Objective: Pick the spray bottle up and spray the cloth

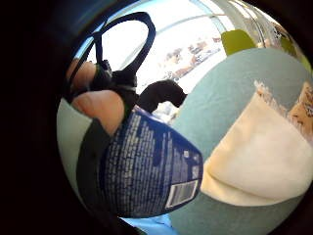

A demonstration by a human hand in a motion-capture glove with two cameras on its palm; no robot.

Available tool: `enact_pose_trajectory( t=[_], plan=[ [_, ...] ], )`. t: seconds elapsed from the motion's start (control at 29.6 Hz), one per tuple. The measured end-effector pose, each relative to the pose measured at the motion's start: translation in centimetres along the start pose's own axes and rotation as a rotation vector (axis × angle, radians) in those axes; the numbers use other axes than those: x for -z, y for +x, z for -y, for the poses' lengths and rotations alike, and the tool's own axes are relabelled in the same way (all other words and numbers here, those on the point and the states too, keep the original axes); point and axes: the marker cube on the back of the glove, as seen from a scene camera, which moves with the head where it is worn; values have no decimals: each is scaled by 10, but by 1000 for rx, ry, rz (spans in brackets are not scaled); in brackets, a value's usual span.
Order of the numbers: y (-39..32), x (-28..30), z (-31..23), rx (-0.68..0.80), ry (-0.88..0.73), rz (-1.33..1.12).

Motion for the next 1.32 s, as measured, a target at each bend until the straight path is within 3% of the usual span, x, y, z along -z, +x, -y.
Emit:
enact_pose_trajectory(
  t=[0.37,0.88,1.08,1.32],
  plan=[
    [15,-41,3,22,-27,47],
    [25,-48,-1,29,-51,42],
    [19,-27,-8,30,-71,1],
    [14,41,-41,22,-138,-158]
  ],
)
